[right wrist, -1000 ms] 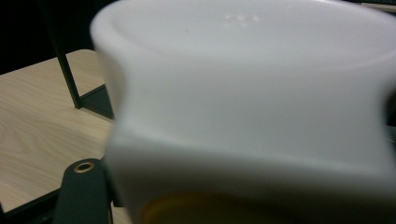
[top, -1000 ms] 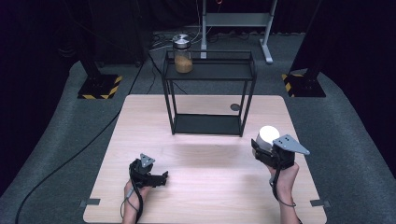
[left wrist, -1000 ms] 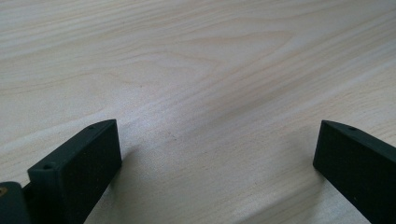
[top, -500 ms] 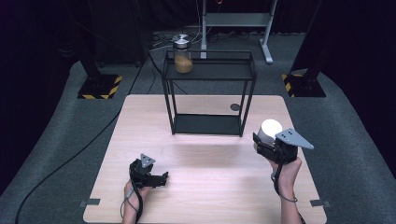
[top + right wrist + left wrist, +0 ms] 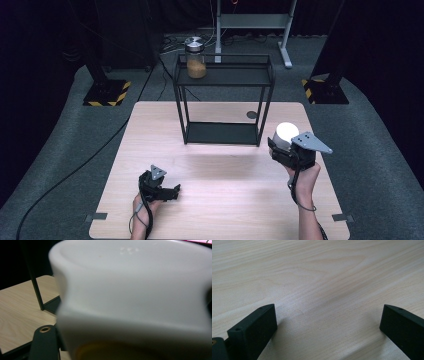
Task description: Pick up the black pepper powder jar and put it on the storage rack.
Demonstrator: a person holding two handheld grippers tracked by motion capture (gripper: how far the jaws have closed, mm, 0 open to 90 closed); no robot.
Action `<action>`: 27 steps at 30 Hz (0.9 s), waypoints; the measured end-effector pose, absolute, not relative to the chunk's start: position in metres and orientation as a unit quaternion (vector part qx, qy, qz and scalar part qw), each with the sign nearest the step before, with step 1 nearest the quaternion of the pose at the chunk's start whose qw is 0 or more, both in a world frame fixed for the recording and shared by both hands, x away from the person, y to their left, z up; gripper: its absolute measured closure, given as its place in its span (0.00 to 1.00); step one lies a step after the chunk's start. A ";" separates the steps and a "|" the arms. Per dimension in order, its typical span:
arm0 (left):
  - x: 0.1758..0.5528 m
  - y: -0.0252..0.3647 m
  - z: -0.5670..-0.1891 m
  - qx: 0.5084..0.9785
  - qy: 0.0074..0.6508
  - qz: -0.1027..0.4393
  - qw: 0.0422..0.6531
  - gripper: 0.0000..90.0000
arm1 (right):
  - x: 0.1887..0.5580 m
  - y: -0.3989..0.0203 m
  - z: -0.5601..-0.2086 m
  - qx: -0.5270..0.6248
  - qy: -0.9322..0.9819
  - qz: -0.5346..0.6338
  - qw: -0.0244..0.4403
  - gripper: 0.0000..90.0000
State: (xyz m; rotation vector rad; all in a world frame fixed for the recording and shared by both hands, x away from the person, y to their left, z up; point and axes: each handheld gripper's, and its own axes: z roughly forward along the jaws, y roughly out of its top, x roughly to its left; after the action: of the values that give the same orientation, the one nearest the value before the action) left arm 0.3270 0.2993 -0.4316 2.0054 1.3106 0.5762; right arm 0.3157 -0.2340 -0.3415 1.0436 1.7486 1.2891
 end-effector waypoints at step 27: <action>0.326 0.300 -0.432 0.771 0.496 0.220 0.333 0.01 | 0.326 -0.220 -0.317 0.381 0.682 0.502 0.371 0.33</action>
State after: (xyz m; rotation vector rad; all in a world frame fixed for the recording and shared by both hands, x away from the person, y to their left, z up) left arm 0.3259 0.2997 -0.4316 2.0131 1.2946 0.5750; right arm 0.3265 -0.2200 -0.3169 0.9757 1.7493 1.2864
